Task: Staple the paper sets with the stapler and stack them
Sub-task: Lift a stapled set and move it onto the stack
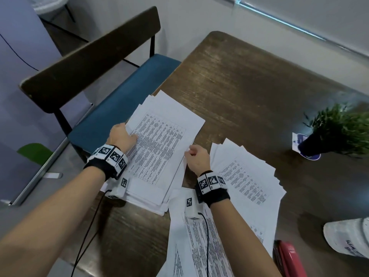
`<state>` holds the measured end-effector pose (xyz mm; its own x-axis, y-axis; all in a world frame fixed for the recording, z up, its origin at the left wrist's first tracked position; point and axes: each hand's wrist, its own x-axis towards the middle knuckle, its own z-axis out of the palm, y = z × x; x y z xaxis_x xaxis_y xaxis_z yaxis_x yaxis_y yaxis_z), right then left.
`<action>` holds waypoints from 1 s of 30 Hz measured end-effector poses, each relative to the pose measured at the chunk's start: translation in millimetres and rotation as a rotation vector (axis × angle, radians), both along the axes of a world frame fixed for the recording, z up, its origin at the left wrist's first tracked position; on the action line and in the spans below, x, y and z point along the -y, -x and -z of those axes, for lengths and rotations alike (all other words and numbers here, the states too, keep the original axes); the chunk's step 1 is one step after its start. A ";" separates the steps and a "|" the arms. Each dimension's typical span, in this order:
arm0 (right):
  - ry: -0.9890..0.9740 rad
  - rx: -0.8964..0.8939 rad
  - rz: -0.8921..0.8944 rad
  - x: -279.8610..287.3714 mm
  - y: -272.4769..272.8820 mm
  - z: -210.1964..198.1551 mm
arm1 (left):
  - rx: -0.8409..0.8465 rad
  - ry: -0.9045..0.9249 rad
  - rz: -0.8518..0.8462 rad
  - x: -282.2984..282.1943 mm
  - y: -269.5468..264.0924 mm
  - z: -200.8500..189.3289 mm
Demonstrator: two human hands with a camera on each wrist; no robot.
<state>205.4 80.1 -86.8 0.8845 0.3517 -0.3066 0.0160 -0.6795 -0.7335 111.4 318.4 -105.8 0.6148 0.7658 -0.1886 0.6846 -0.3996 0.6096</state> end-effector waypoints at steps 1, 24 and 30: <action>-0.003 0.010 -0.004 7.9 2.7 -2.0 | 0.028 -0.014 -0.002 5.7 3.5 -4.8; 0.472 0.141 0.049 204.0 131.7 17.3 | -0.130 0.039 0.633 227.2 95.1 -14.3; 0.460 0.126 0.023 221.9 136.6 11.8 | -0.104 0.159 0.521 237.6 101.5 -14.5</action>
<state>68.7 -141.8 -98.6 0.9308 0.1845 -0.3155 0.0668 -0.9345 -0.3497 9.9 80.8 -91.3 0.8765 0.3225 -0.3574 0.4812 -0.6096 0.6299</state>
